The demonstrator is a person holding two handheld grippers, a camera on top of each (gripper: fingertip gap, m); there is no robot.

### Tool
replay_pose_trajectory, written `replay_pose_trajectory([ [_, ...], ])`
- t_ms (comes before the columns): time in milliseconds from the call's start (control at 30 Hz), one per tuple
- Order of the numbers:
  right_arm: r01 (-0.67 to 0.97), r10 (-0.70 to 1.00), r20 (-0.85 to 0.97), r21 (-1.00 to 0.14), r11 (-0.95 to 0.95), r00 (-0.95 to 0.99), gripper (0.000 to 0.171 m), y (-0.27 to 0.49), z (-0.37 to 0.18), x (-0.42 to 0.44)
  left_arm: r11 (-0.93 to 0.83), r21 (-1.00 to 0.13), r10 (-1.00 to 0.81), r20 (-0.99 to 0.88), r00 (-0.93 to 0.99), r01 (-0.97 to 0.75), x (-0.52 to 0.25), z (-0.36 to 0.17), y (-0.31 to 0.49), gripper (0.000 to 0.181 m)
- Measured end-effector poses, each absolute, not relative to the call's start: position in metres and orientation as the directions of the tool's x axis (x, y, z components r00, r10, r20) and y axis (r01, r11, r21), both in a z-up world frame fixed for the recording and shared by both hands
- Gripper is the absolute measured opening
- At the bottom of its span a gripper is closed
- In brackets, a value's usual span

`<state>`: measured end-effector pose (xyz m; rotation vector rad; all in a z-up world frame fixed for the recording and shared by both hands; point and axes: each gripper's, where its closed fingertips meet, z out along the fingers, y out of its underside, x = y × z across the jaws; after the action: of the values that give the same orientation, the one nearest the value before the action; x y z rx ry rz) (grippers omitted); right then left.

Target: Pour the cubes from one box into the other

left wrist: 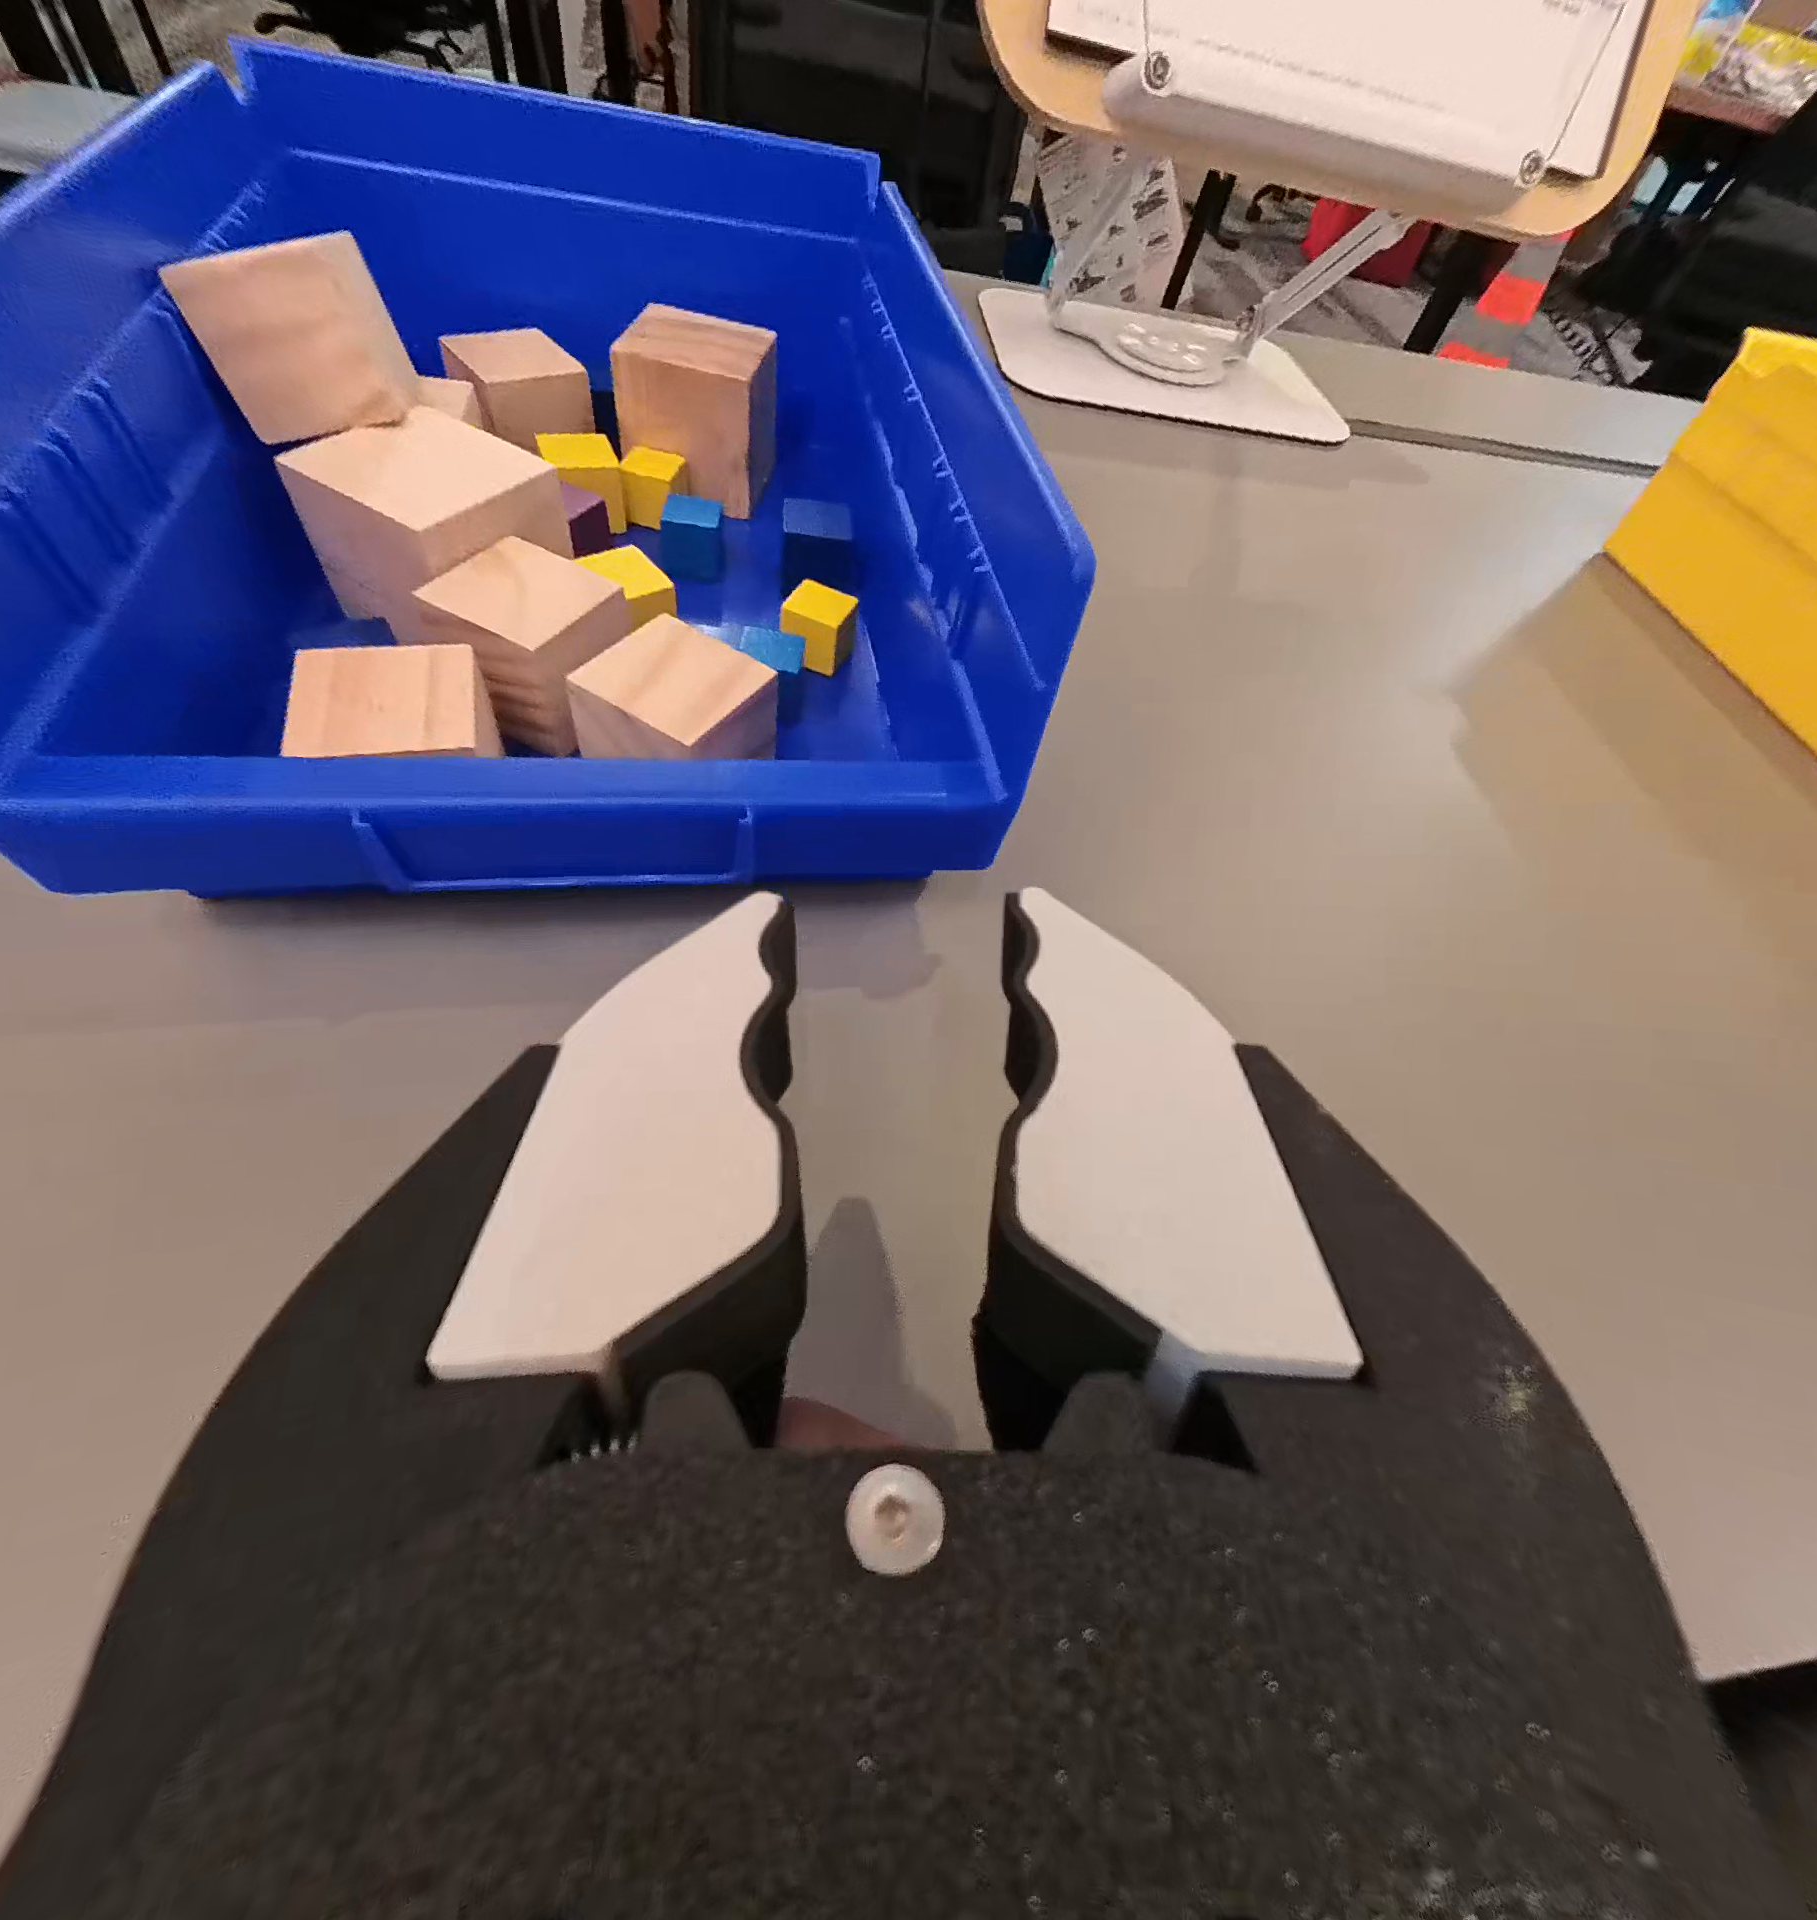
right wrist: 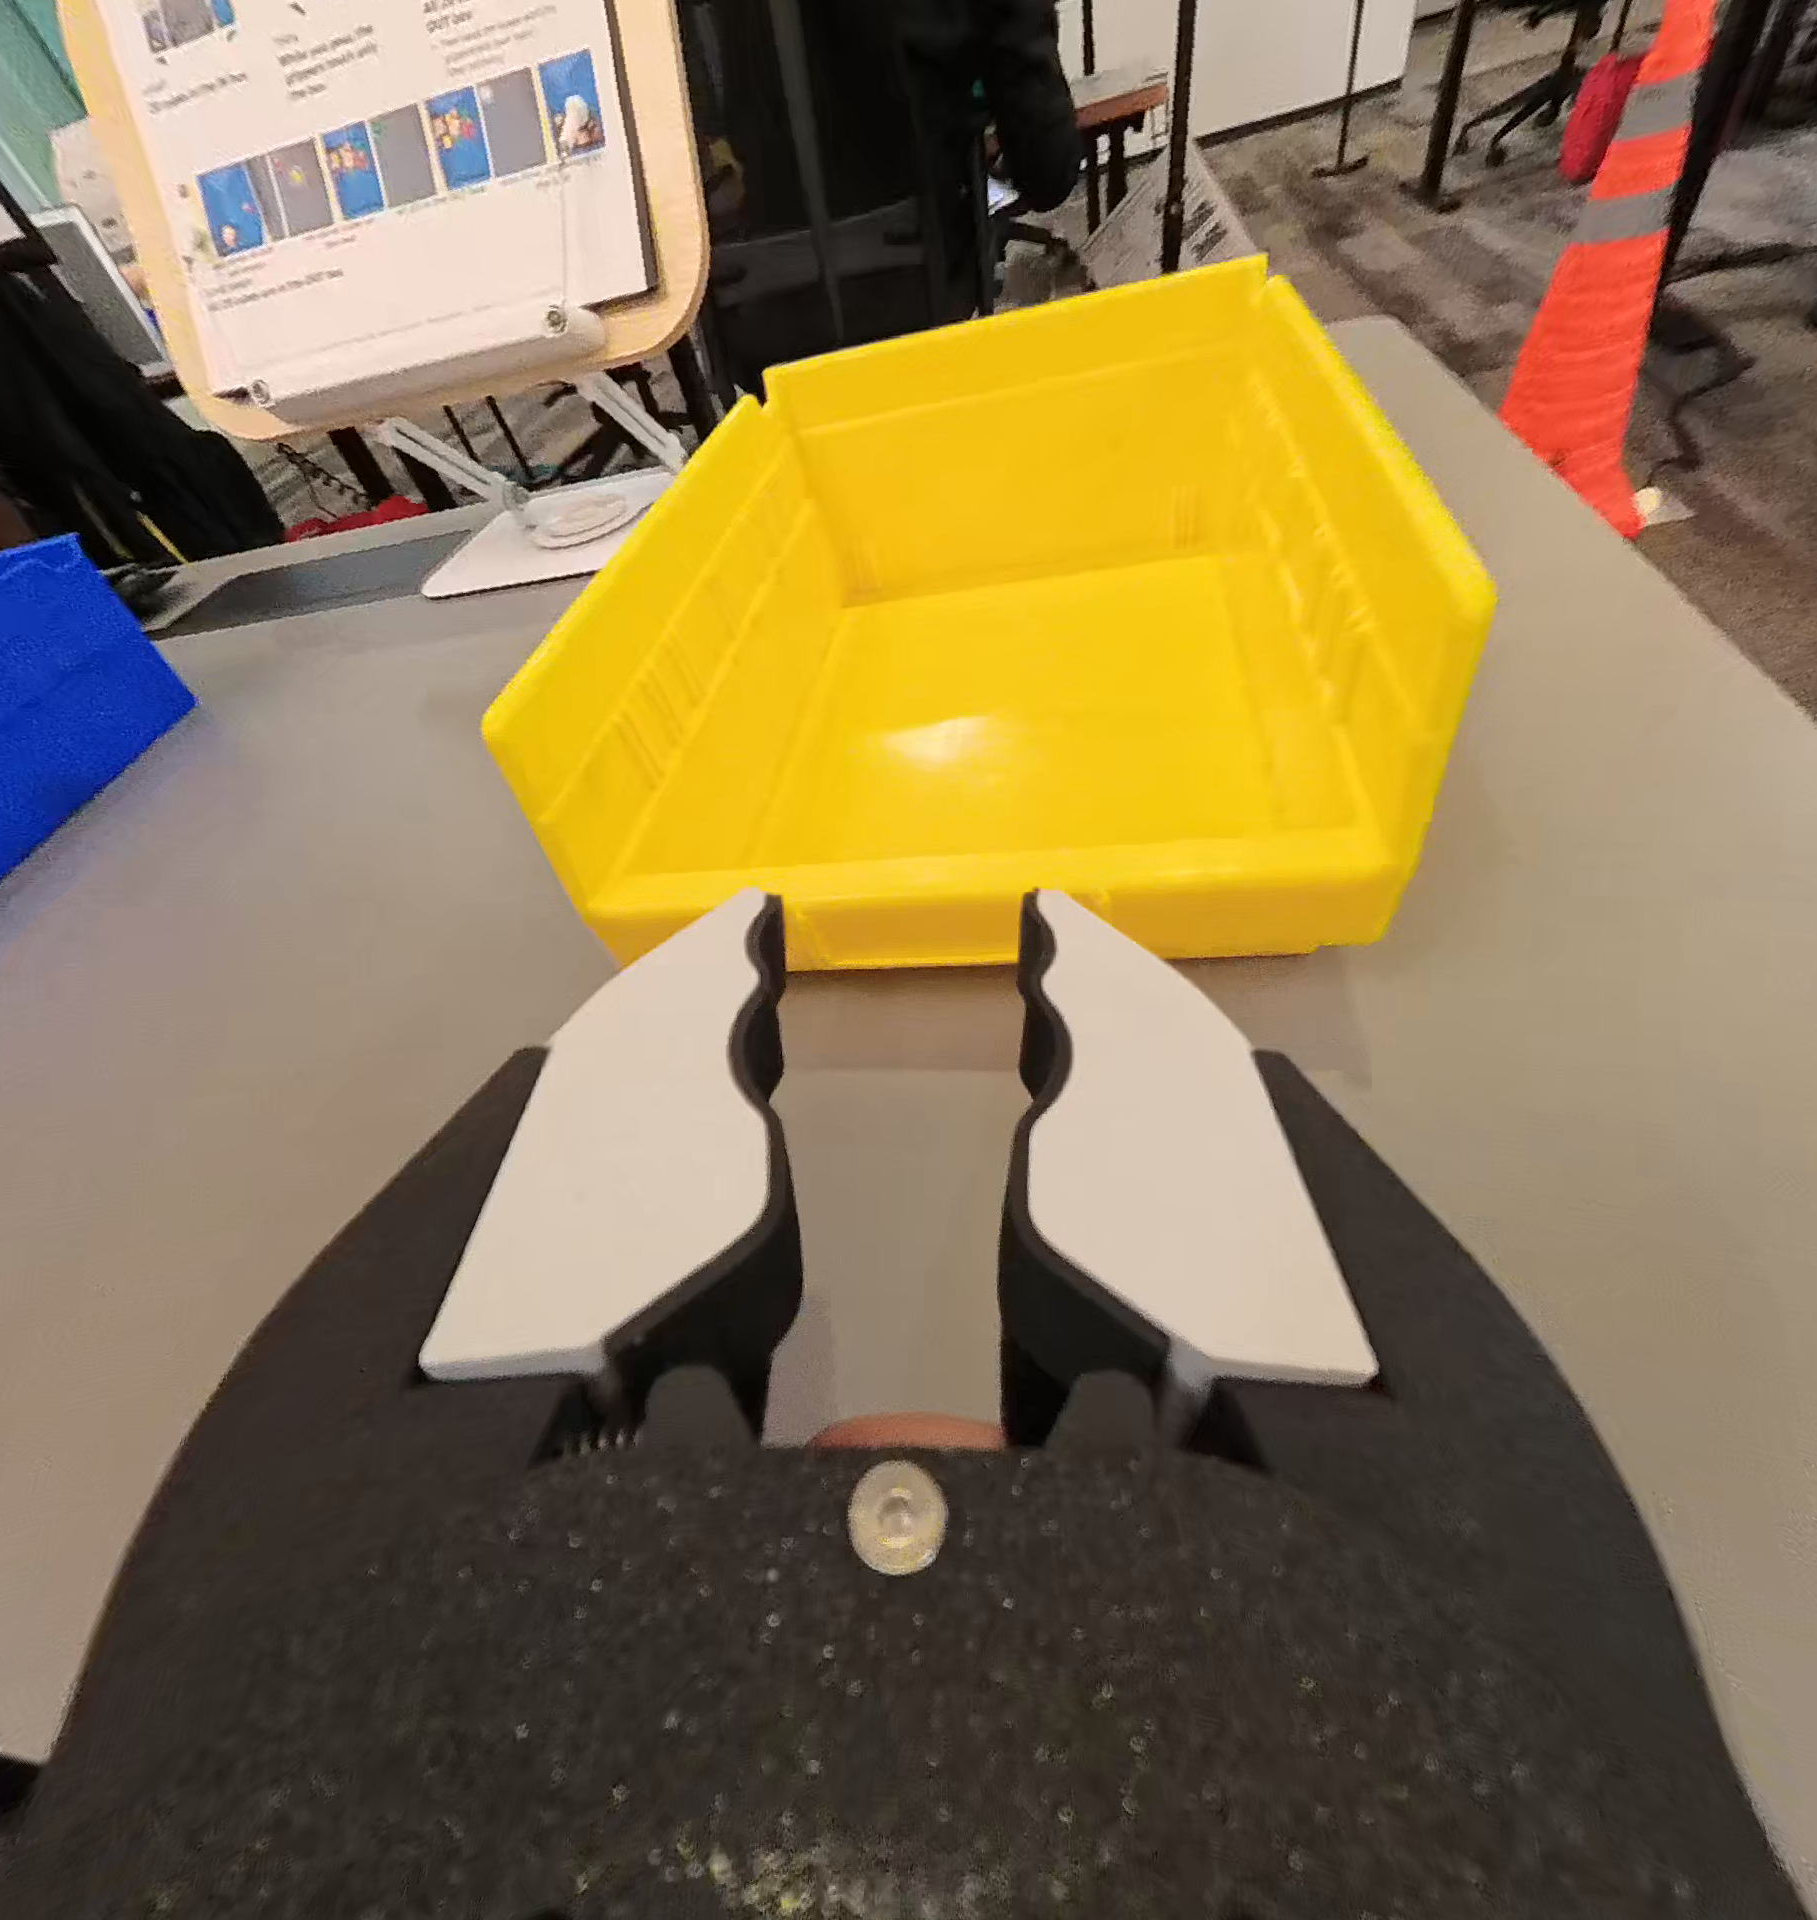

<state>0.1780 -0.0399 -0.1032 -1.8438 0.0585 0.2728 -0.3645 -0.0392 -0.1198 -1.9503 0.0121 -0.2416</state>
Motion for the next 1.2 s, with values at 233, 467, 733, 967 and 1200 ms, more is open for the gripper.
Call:
replay_pose_trajectory([
  [233, -0.221, 0.100, -0.260, -0.930, -0.295, 0.961, 0.040, -0.039, -0.106, 0.177, -0.401, -0.903, -0.125, 0.224, 0.967, 0.157, -0.370, -0.121, -0.044, 0.038],
  [467, -0.185, 0.123, -0.234, -0.929, -0.320, 0.964, 0.038, -0.035, -0.111, 0.165, -0.404, -0.898, -0.114, 0.237, 0.965, 0.173, -0.376, -0.121, -0.047, 0.037],
  [733, -0.180, 0.133, -0.234, -0.926, -0.331, 0.963, 0.037, -0.034, -0.113, 0.161, -0.416, -0.892, -0.111, 0.240, 0.964, 0.175, -0.378, -0.124, -0.049, 0.037],
  [967, -0.182, 0.132, -0.235, -0.928, -0.324, 0.963, 0.036, -0.036, -0.111, 0.163, -0.419, -0.891, -0.108, 0.237, 0.966, 0.172, -0.378, -0.124, -0.049, 0.037],
  [1200, -0.183, 0.134, -0.238, -0.926, -0.331, 0.962, 0.036, -0.038, -0.112, 0.162, -0.431, -0.887, -0.111, 0.232, 0.966, 0.164, -0.376, -0.126, -0.049, 0.037],
])
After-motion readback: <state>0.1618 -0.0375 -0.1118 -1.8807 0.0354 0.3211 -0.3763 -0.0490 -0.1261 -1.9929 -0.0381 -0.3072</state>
